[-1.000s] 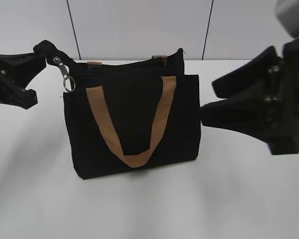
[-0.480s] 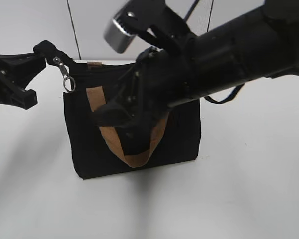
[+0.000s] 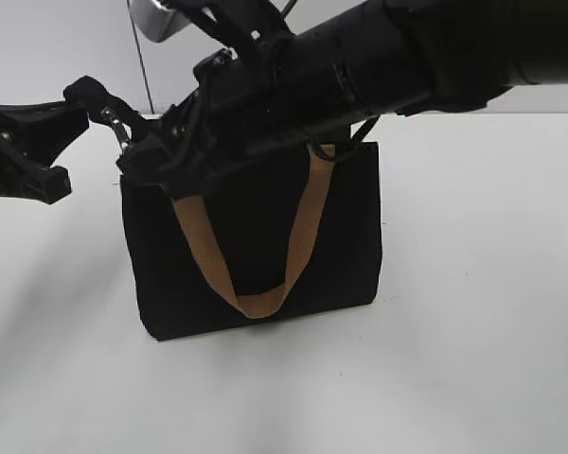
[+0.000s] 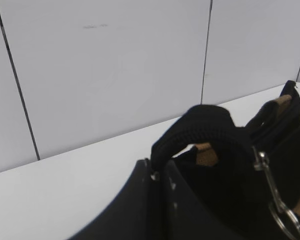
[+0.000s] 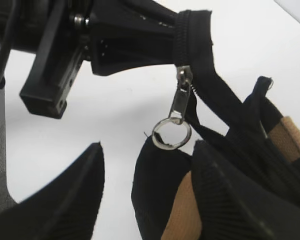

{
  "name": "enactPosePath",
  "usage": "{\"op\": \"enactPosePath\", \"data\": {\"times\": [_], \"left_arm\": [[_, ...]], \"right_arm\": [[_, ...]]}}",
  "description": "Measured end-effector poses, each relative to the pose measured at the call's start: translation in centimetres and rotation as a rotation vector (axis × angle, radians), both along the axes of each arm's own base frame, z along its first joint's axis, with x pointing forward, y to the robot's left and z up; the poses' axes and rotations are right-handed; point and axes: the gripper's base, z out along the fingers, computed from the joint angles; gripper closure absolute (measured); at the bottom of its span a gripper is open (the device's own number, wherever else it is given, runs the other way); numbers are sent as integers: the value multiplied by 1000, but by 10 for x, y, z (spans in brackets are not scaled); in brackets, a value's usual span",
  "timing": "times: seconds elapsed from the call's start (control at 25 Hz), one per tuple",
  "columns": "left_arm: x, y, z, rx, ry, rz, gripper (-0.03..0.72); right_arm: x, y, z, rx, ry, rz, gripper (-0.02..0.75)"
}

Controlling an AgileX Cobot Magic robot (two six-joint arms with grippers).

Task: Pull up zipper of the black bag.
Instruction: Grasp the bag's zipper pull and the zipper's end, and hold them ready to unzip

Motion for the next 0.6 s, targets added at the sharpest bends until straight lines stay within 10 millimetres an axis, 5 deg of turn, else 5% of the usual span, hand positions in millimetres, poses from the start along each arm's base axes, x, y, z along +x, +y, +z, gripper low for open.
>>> {"op": "enactPosePath", "data": {"times": [0.6], "left_arm": [[-1, -3, 6, -120, -9, -22, 680]], "right_arm": [[8, 7, -20, 7, 71, -26, 304]]}}
